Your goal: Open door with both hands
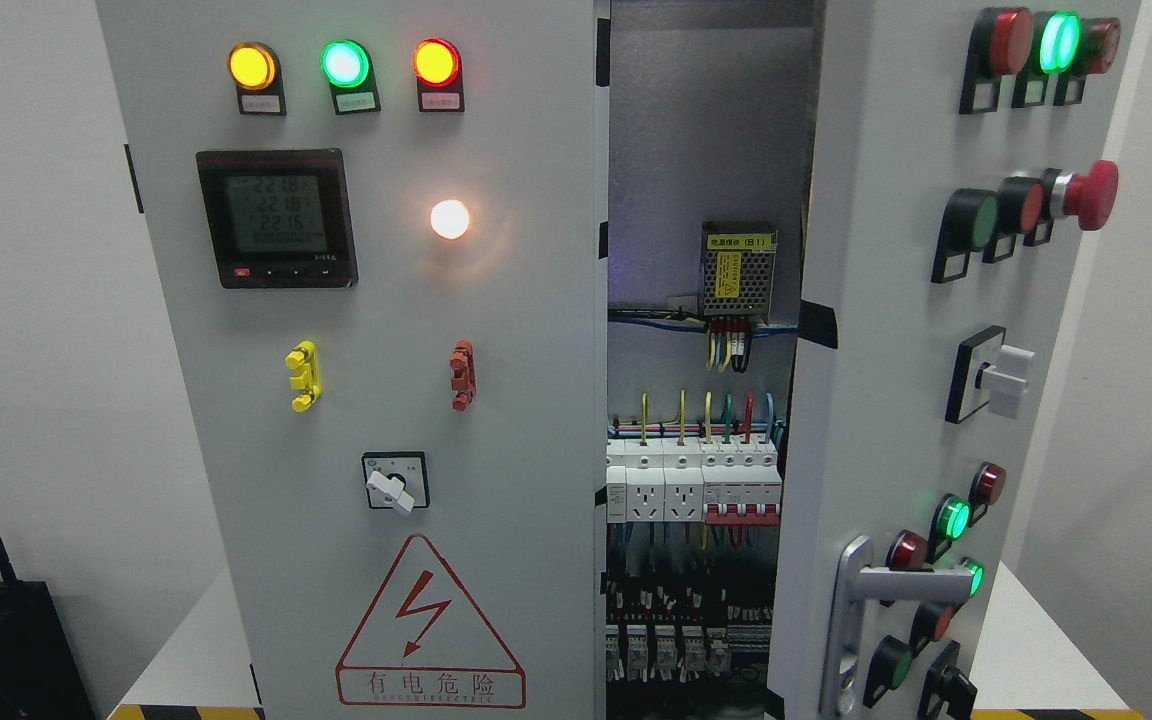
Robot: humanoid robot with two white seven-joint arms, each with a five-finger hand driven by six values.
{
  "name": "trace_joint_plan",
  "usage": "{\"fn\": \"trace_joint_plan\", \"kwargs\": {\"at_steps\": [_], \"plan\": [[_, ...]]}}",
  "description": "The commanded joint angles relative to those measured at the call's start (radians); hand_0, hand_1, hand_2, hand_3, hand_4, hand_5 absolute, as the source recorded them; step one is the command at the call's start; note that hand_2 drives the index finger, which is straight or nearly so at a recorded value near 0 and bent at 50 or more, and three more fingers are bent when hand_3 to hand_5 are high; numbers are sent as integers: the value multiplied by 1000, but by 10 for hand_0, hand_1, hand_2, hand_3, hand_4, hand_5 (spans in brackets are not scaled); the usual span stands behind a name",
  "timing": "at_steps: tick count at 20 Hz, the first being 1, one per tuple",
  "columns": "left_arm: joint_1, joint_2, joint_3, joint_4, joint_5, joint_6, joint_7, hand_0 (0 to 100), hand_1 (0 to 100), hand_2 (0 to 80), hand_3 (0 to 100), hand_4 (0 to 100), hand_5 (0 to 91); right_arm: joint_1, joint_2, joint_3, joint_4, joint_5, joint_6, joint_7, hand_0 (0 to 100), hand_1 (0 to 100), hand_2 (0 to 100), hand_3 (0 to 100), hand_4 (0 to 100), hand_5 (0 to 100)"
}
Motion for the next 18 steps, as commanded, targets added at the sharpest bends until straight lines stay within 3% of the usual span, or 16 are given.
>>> {"fn": "trace_joint_plan", "kwargs": {"at_steps": [1,18], "plan": [[15,0,-2,-32,-3,0,0,0,0,0,0,0,0,31,0,0,-32,21,1,0,381,0,0,0,0,0],[15,0,-2,-32,-2,0,0,0,0,0,0,0,0,31,0,0,-32,21,1,0,381,0,0,0,0,0]]}}
